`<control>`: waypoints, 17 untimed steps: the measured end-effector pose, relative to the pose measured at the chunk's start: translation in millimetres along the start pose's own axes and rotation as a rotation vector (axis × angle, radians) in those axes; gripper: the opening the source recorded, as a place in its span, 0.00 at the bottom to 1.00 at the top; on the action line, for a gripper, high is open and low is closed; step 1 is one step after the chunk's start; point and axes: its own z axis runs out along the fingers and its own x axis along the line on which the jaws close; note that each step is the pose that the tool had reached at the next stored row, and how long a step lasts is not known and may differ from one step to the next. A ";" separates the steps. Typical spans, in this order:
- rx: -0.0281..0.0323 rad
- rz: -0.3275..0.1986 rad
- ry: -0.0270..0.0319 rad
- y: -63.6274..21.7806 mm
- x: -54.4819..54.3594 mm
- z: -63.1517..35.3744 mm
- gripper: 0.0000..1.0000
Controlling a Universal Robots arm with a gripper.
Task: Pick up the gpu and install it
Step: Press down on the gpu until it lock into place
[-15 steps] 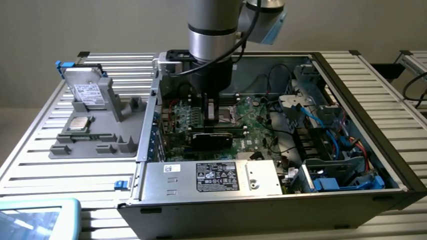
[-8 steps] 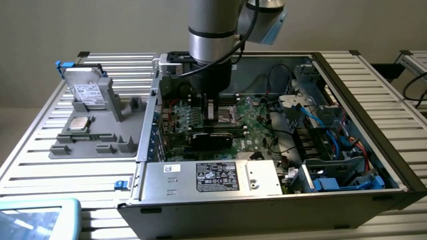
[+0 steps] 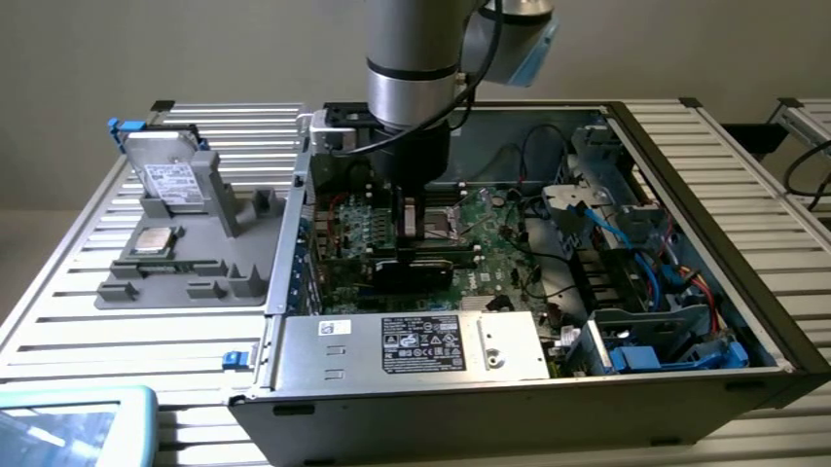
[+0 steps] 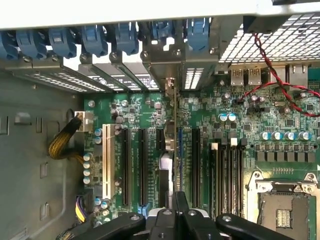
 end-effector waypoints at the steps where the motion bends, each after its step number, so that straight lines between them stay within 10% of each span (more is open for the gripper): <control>1: 0.0000 0.000 -0.0006 0.0 -0.1 0.2 0.11; 12: -0.0093 -0.001 -0.0015 0.8 4.0 -42.2 0.11; 17: -0.0109 -0.002 -0.0013 0.8 4.1 -42.7 0.11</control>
